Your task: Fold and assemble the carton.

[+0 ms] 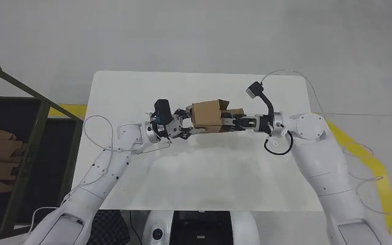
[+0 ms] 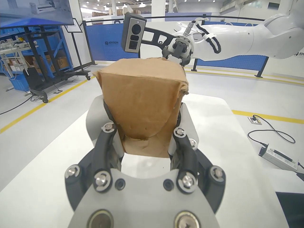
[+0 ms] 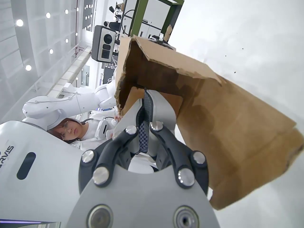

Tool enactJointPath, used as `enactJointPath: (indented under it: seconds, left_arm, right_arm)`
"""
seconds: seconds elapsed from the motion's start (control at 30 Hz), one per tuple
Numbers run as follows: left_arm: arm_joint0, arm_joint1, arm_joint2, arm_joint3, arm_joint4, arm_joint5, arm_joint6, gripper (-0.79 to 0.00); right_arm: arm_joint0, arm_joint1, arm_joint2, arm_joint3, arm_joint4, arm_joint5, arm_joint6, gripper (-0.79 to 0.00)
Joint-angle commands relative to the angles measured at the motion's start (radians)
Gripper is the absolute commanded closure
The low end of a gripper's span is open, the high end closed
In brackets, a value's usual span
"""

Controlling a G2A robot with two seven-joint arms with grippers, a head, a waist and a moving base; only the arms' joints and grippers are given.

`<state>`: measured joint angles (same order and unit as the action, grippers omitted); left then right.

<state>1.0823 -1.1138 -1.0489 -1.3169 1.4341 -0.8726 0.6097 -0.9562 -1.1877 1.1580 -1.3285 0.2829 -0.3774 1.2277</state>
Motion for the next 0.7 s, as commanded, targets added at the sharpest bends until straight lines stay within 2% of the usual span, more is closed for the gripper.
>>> enactJointPath:
  seconds: [0.0, 0.37, 0.67]
  left_arm:
    - [0.000, 0.000, 0.001, 0.001, 0.000, 0.001, 0.002, -0.431]
    - [0.006, 0.001, -0.002, -0.004, -0.001, 0.001, 0.011, -0.422]
    - [0.020, 0.004, -0.004, -0.021, 0.002, -0.004, 0.009, -0.409]
  right_arm:
    - [0.000, 0.002, 0.005, 0.015, 0.015, -0.007, 0.003, 0.000]
    - [0.016, 0.027, 0.109, 0.107, 0.033, -0.020, -0.056, 0.000]
    - [0.087, 0.016, 0.059, 0.156, 0.025, -0.019, -0.103, 0.000]
